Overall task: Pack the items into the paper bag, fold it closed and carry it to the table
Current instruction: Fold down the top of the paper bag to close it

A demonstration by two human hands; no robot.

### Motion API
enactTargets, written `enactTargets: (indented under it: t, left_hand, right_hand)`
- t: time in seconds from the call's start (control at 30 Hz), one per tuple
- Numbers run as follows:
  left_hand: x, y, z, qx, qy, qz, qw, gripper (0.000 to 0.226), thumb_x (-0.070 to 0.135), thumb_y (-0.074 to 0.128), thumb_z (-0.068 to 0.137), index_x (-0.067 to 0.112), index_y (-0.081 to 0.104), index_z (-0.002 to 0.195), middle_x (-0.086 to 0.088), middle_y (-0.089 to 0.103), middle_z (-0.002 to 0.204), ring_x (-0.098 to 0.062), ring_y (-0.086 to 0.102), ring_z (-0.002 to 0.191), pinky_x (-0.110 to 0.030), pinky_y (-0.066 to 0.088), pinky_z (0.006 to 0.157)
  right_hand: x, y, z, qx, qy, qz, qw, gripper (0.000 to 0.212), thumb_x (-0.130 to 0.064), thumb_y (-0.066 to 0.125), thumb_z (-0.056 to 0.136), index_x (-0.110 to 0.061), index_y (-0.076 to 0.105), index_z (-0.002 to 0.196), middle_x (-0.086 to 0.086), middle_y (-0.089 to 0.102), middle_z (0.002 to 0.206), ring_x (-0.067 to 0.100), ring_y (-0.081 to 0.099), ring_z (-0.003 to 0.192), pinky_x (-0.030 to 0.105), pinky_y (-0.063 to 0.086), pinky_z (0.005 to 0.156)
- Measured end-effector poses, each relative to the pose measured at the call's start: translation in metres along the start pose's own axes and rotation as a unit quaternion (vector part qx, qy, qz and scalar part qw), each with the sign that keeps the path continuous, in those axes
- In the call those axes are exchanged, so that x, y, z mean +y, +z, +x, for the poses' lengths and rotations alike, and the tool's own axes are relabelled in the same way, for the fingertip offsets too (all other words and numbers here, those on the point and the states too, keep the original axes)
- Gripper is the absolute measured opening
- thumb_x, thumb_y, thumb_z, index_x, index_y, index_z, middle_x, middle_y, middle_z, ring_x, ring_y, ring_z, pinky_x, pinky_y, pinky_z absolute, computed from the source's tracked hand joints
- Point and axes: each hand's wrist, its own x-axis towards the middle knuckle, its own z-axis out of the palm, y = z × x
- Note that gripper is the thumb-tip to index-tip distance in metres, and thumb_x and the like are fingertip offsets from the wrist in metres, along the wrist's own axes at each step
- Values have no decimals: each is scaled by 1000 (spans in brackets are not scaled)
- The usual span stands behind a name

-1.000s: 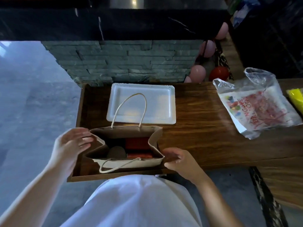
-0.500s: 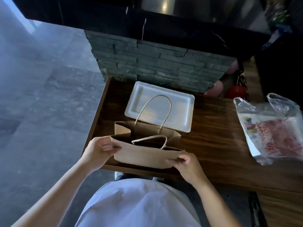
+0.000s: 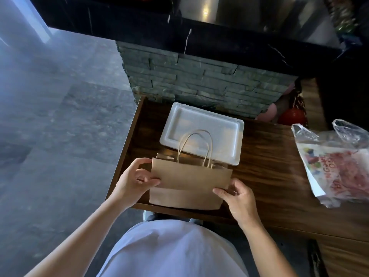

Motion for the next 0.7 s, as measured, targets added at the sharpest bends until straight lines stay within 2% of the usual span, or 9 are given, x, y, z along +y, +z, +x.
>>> enactTargets:
  t: [0.1, 0.17, 0.2, 0.27, 0.3, 0.4, 0.5, 0.6, 0.7]
  left_hand:
    - [-1, 9, 1, 15, -67, -51, 996, 33, 31, 73, 82, 46, 55, 105, 4, 75, 79, -8, 71, 74, -36, 59, 73]
    - [1, 17, 2, 44, -90, -53, 993, 43, 26, 74, 82, 39, 54, 117, -1, 72, 84, -14, 69, 73, -34, 59, 69]
    - [1, 21, 2, 60, -84, -31, 994, 53, 21, 76, 81, 34, 50, 125, 1, 67, 92, -15, 67, 72, -27, 57, 63]
    - [2, 25, 0, 81, -35, 41, 995, 62, 15, 77, 79, 33, 47, 129, 3, 54, 110, -13, 62, 75, -11, 50, 57]
    - [1, 26, -2, 85, 9, 91, 992, 54, 16, 76, 80, 34, 54, 125, 2, 50, 116, -13, 61, 83, -9, 49, 62]
    - [-2, 25, -7, 65, 182, 263, 945, 19, 37, 74, 81, 35, 73, 100, 6, 55, 123, -21, 45, 111, -30, 42, 87]
    - [-4, 28, -10, -2, 236, 292, 927, 29, 57, 72, 71, 43, 75, 96, 19, 61, 117, -15, 39, 117, -36, 29, 94]
    - [2, 40, -7, -7, 267, 296, 917, 18, 42, 77, 73, 39, 76, 91, 21, 68, 99, -11, 52, 103, -38, 37, 89]
    - [11, 49, 1, -11, 293, 297, 909, 8, 37, 77, 76, 36, 78, 84, 18, 68, 84, -12, 58, 81, -31, 40, 73]
  right_hand:
    - [2, 13, 6, 49, 43, 28, 997, 37, -26, 85, 67, -30, 55, 88, 6, 72, 82, 15, 71, 77, 36, 59, 71]
    - [2, 21, 8, 60, 43, 27, 997, 44, -25, 82, 71, -36, 53, 101, 2, 70, 75, 11, 69, 75, 32, 57, 72]
    - [2, 25, 9, 71, 27, 1, 997, 48, -25, 81, 72, -37, 52, 108, -1, 66, 73, 7, 65, 74, 25, 51, 73]
    - [1, 30, 10, 102, -24, -93, 990, 58, -25, 81, 71, -34, 52, 121, -6, 58, 84, 4, 56, 80, 18, 45, 74]
    - [0, 31, 11, 116, -58, -145, 981, 58, -24, 82, 71, -31, 56, 122, -6, 55, 93, 4, 52, 87, 19, 47, 77]
    - [-5, 32, 11, 129, -193, -258, 938, 28, -31, 80, 73, -21, 73, 98, -3, 58, 97, 17, 50, 94, 39, 50, 78]
    - [-9, 39, 6, 52, -279, -368, 885, 26, -51, 73, 72, -27, 77, 82, -10, 67, 86, 18, 56, 90, 41, 43, 75]
    - [-15, 54, 4, -20, -265, -464, 845, 24, -38, 84, 63, -36, 77, 86, -14, 67, 86, 17, 60, 87, 40, 35, 78]
    - [-30, 73, 11, -54, -274, -483, 830, 17, -31, 80, 69, -34, 77, 86, -12, 70, 85, 18, 61, 83, 35, 41, 74]
